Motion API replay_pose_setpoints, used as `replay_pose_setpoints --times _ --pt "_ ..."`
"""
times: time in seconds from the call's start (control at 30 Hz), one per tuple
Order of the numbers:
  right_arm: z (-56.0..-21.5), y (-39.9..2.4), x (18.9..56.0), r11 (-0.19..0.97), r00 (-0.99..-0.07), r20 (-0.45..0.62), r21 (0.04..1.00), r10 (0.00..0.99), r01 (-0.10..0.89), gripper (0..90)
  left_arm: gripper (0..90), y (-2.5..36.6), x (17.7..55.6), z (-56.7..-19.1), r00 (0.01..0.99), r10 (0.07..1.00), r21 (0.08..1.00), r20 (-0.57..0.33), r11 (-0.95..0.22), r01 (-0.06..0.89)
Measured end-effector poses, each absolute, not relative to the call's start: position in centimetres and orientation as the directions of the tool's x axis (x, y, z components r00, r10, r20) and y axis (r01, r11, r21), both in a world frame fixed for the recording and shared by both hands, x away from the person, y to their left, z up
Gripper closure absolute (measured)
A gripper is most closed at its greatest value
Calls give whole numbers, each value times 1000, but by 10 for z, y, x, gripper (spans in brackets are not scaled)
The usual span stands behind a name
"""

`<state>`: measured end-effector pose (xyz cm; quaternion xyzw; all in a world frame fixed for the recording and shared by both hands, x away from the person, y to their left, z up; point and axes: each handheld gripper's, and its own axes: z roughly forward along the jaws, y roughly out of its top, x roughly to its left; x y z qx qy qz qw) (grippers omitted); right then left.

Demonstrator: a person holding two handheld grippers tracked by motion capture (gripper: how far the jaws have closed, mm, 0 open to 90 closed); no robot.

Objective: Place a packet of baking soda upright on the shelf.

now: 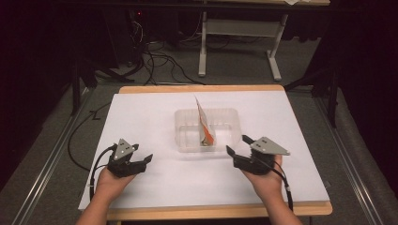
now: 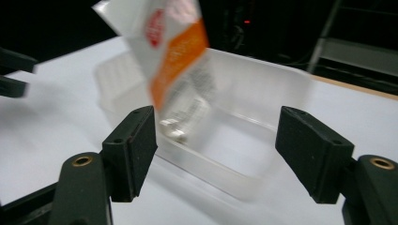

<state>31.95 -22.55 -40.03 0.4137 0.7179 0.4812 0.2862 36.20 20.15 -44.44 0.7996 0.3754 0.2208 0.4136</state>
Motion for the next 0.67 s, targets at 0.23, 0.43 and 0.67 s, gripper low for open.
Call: replay_pose_setpoints --times 0.23,0.43,0.67 --pt "-409 -305 306 146 -339 -11 915 941 377 317 319 200 362 -447 614 788 821 39 -376 430" --pt "-430 -349 306 99 -250 15 894 968 438 321 318 195 362 -449 619 783 808 61 -403 430" --pt "-436 -344 310 103 -267 27 882 963 459 322 314 194 361 -449 622 780 808 65 -407 426"
